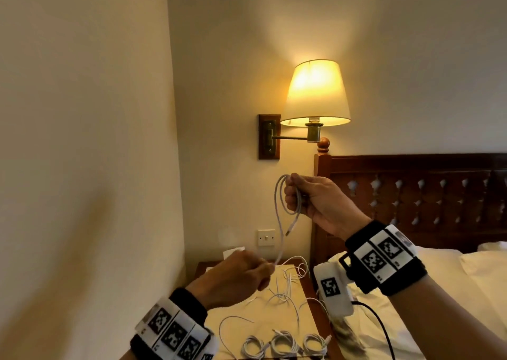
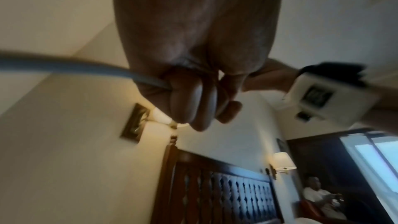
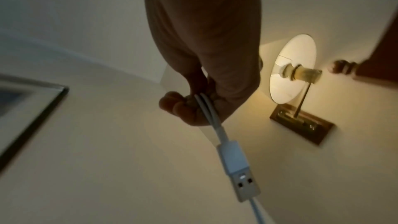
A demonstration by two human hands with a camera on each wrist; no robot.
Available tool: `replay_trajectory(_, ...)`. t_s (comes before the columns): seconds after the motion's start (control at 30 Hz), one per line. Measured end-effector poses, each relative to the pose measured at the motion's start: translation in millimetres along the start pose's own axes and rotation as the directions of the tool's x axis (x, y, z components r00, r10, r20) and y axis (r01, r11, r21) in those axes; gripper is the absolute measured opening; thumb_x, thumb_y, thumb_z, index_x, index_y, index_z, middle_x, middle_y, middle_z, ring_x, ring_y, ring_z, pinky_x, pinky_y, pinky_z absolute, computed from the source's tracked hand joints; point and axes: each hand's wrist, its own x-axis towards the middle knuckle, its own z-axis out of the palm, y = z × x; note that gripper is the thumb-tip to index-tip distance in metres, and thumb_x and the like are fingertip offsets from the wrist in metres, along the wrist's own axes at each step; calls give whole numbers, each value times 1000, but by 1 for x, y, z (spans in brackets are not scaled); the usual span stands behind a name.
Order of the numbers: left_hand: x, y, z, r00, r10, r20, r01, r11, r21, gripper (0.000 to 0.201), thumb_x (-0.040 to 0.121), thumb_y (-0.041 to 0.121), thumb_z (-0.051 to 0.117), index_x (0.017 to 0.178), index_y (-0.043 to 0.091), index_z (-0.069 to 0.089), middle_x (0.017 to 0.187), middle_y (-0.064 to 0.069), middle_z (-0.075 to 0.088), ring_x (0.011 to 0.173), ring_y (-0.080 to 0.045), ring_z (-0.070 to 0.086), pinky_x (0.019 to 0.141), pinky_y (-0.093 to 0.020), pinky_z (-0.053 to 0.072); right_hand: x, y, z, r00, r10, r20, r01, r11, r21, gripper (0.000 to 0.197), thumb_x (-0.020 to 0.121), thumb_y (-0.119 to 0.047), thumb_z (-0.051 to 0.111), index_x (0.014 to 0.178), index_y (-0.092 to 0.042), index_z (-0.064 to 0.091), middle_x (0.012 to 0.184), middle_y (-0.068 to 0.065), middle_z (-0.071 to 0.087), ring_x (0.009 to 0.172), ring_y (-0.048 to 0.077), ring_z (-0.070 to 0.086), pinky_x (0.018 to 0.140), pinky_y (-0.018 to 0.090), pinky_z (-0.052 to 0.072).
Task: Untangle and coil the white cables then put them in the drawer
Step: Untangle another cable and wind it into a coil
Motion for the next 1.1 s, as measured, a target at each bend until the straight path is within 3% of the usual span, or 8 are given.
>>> replay_trajectory(0.13,-3,57,-29,992,124,20,-125,991,43,43,102,28,41,63,11,53,56,3,43,50,-8,35,55,-24,33,-3,10,14,997,-61,41,69,974,-214,28,102,-19,43,99,1,63,77,9,69,71,20,69,66,27,57)
replay_trajectory(0.27,3,68,-52,928,287,-237,-260,955,140,39,101,22,44,63,24,51,55,10,46,50,-4,41,53,-14,33,-5,16,16,995,-71,72,91,941,-327,32,102,-21,43,100,2,65,79,10,68,70,17,67,66,24,55)
replay_trajectory(0.43,22,54,-66,831,353,-430,-242,925,292,39,101,24,44,63,33,44,55,12,45,53,-6,45,55,-15,35,-9,22,19,993,-62,100,89,951,-297,33,104,-22,39,96,-2,64,73,7,65,67,19,63,67,27,53)
replay_trajectory(0.57,33,37,-69,801,352,-484,-203,921,333,38,101,25,44,65,36,43,57,14,46,55,-4,48,56,-16,34,-10,26,21,995,-67,74,83,966,-244,34,104,-23,38,94,-4,64,70,5,64,63,16,60,66,28,52)
replay_trajectory(0.7,39,25,-66,788,380,-483,-216,907,361,27,101,31,43,75,35,50,62,16,51,58,-5,52,59,-22,41,-13,25,22,990,36,135,-4,974,-226,34,105,-23,36,95,-5,63,69,4,60,61,13,57,65,25,50)
replay_trajectory(0.8,41,19,-63,765,395,-508,-235,906,351,31,99,46,36,84,28,55,65,13,54,61,-9,55,60,-28,47,-13,19,21,974,106,198,-92,993,-75,32,105,-23,33,91,-8,58,64,1,53,57,11,49,59,22,47)
replay_trajectory(0.9,45,14,-59,763,326,-559,-210,942,263,45,94,55,31,75,22,54,61,10,51,56,-10,49,58,-23,42,-12,15,19,956,164,245,-213,959,185,33,104,-23,36,86,-9,59,62,0,50,53,10,47,51,20,46)
replay_trajectory(1.1,30,-32,-30,824,151,-546,-144,988,56,36,99,36,36,67,24,47,56,10,43,51,-5,40,53,-17,33,-10,12,3,944,158,290,-299,779,551,33,104,-22,33,85,-10,58,57,-7,46,47,4,45,46,16,42)
